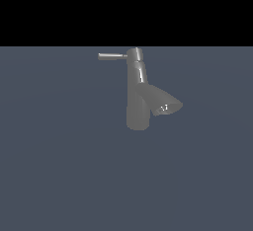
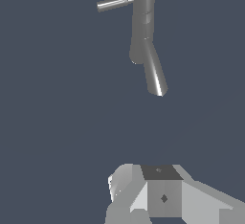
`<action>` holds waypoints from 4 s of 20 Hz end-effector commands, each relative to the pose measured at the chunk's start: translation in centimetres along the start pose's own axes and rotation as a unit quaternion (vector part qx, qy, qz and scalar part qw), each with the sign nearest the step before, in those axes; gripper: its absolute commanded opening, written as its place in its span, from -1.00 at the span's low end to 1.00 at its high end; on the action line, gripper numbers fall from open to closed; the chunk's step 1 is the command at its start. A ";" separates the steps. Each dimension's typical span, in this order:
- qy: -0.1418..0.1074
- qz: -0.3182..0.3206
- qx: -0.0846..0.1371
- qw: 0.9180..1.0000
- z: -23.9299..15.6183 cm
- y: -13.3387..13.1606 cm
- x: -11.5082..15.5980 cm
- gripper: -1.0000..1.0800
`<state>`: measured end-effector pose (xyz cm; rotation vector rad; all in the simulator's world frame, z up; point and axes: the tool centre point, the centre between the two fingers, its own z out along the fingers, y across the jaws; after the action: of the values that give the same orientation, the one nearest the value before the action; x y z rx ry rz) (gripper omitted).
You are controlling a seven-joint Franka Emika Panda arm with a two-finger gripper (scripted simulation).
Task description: Turn on the faucet by rotating a designated handle.
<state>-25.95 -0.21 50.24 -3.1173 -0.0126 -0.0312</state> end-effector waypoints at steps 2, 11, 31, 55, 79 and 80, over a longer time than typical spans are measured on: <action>0.000 0.000 0.000 1.000 0.0 0.0 0.0 -1.00; -0.001 0.030 -0.010 0.999 0.1 -0.1 1.5 -1.00; 0.005 0.220 -0.066 0.973 3.1 -1.4 12.2 -1.00; 0.028 0.439 -0.083 0.894 12.6 -4.9 25.7 -1.00; 0.023 0.612 -0.046 0.789 24.4 -9.1 34.2 -1.00; 0.022 0.615 -0.045 0.787 24.6 -9.1 34.3 -1.00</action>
<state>8.54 9.65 26.93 -2.5449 1.9464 -0.0760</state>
